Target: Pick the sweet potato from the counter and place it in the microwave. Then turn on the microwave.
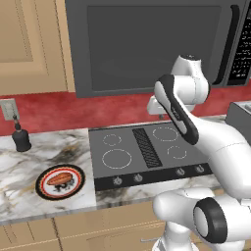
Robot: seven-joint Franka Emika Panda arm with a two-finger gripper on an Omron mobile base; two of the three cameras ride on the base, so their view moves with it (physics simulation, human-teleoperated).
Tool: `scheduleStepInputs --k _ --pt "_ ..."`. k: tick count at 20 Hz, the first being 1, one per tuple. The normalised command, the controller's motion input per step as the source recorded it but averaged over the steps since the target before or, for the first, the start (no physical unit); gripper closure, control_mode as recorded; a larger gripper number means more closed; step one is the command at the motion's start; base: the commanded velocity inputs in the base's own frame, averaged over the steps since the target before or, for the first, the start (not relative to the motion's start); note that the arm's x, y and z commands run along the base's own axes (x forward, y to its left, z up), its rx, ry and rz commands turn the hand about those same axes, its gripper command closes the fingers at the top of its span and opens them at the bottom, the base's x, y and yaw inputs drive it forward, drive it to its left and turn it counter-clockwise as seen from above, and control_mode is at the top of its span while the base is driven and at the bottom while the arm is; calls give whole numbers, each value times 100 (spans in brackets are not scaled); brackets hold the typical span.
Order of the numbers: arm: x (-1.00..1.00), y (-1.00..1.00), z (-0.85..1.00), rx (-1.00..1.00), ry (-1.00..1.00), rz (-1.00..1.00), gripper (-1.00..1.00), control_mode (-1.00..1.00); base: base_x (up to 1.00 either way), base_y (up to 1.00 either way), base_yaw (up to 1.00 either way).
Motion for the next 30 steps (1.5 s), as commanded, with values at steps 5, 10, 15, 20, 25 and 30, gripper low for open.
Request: scheduleStepInputs --k 5,10,15,20,25,30 --pt "-12 -4 0 0 -3 0 -100 -100 0 0 0" --pt "-21 -23 7 0 -15 -7 -100 -100 0 0 0" --pt "-23 -25 19 0 -19 -9 -100 -100 0 0 0" --pt "-7 -28 22 0 -10 -9 -100 -100 0 0 0" --pt "0 -36 25 0 -6 -8 -100 -100 0 0 0" --pt "0 -42 37 0 -5 -7 -100 -100 0 0 0"
